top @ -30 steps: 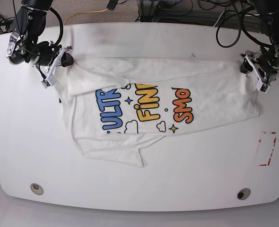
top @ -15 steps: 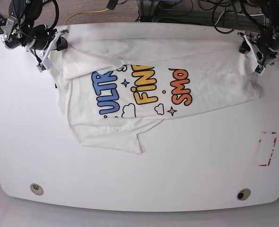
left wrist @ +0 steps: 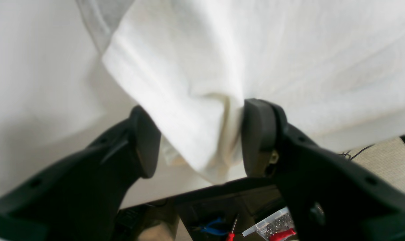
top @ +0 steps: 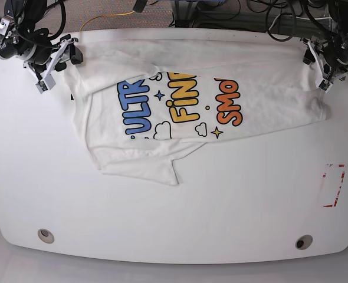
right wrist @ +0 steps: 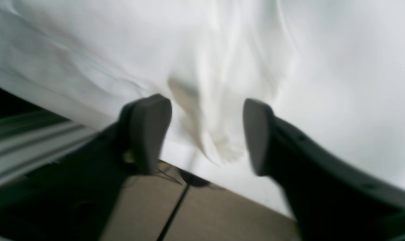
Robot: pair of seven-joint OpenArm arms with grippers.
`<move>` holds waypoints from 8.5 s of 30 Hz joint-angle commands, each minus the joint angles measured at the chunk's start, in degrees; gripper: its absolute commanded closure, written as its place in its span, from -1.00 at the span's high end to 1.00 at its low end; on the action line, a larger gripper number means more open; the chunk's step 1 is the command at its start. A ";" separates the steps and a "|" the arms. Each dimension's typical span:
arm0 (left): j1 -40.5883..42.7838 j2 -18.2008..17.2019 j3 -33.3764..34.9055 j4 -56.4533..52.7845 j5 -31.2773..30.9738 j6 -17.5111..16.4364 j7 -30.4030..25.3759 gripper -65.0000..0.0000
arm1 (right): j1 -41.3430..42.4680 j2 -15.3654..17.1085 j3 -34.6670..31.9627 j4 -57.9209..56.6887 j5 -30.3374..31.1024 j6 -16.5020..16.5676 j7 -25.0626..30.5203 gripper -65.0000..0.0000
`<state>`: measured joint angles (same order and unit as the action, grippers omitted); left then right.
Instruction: Fold the T-shirt properly
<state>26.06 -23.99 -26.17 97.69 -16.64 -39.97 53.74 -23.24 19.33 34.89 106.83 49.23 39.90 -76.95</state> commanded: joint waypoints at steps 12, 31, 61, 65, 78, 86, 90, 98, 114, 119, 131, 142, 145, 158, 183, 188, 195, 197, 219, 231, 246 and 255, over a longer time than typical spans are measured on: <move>0.00 -0.58 -0.24 1.08 -0.10 -0.03 -0.24 0.06 | 8.26 -2.85 -0.13 -4.10 1.54 0.10 0.07 0.26; -0.70 -0.50 -0.24 0.73 0.25 -0.03 -0.24 0.06 | 12.65 -6.54 -5.58 -9.73 1.45 0.10 0.16 -0.51; -0.44 -0.41 -0.07 0.64 0.34 -0.03 0.99 0.06 | 15.90 -3.29 -5.49 2.58 9.18 0.10 0.16 -0.98; -0.61 -0.41 -0.07 0.64 0.34 -0.03 1.43 0.06 | 15.82 -2.85 -5.49 1.61 8.48 0.10 0.16 -0.98; -0.70 -0.41 -0.07 0.20 0.34 -0.03 1.43 0.06 | 15.03 -0.91 -5.14 -5.07 5.49 0.10 0.16 -0.98; -0.70 -0.41 -0.07 -2.44 0.34 -0.03 1.43 0.06 | 14.15 1.46 -5.05 -17.81 -3.21 0.10 0.33 -0.98; -0.70 -0.50 -0.07 -2.52 0.34 -0.03 1.25 0.06 | 12.39 2.34 -5.05 -17.81 -3.47 0.10 0.42 -0.98; -0.70 -0.50 -0.07 -2.52 0.34 -0.03 1.25 0.06 | 12.12 2.60 -3.47 -16.14 -3.83 0.10 0.42 -0.82; -2.28 -0.50 -0.07 -2.44 0.34 -0.03 1.43 0.06 | 6.41 1.81 4.62 -1.55 -3.56 0.10 0.16 0.37; -2.37 -0.50 -0.07 -2.44 0.25 -0.03 1.43 0.06 | 3.68 -2.32 4.62 -1.20 -3.83 0.10 0.16 0.27; -3.51 2.05 -3.14 1.52 -4.15 -0.03 1.61 0.15 | 12.83 -5.40 4.09 -3.49 -5.50 0.10 0.33 0.28; -12.83 3.20 -10.44 6.62 -11.97 -0.03 11.36 0.29 | 34.01 -2.32 -5.58 -20.28 -19.30 0.10 4.55 0.28; -15.47 3.20 -13.08 8.11 -14.08 -0.03 13.83 0.29 | 39.11 -2.32 -8.30 -26.52 -24.22 0.10 7.98 0.27; -20.66 2.93 -20.46 9.52 -14.34 -0.03 15.85 0.29 | 53.88 -0.74 -18.06 -54.91 -32.75 0.10 28.90 0.27; -37.80 3.81 -22.75 -11.40 2.62 0.27 15.67 0.46 | 53.27 -3.20 -24.04 -63.00 -32.40 0.10 35.50 -0.73; -40.61 3.90 -16.51 -18.17 2.36 0.27 14.88 0.45 | 53.27 -3.20 -23.95 -63.00 -32.31 0.10 35.50 -0.73; -40.44 6.98 -11.23 -19.49 2.89 0.54 9.25 0.47 | 53.27 -3.20 -23.86 -63.00 -32.31 0.10 35.32 -0.73; -40.44 7.15 -10.09 -21.34 2.89 0.54 9.08 0.47 | 53.27 -3.20 -23.86 -63.00 -32.31 0.10 35.23 -0.73; -37.80 7.42 -5.69 -26.88 7.19 0.10 7.14 0.01 | 51.77 -2.85 -23.77 -63.00 -32.31 0.10 35.32 -0.75; -33.14 11.81 -5.69 -12.37 7.19 0.10 -0.86 -0.81 | 48.43 -2.85 -19.99 -49.90 -32.22 0.10 30.22 -1.00; -26.99 13.57 -5.78 3.01 7.19 0.01 -0.94 -0.79 | 39.38 -3.11 -10.24 -12.54 -32.13 0.10 5.78 -1.00; -26.64 13.75 -5.87 4.86 7.11 0.01 -0.94 -0.41 | 31.29 -1.62 -10.06 -2.34 -19.21 0.10 -0.20 -1.00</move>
<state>0.25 -9.72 -31.88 100.12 -8.71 -40.07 54.11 8.05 16.49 24.34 101.97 27.79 39.99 -77.06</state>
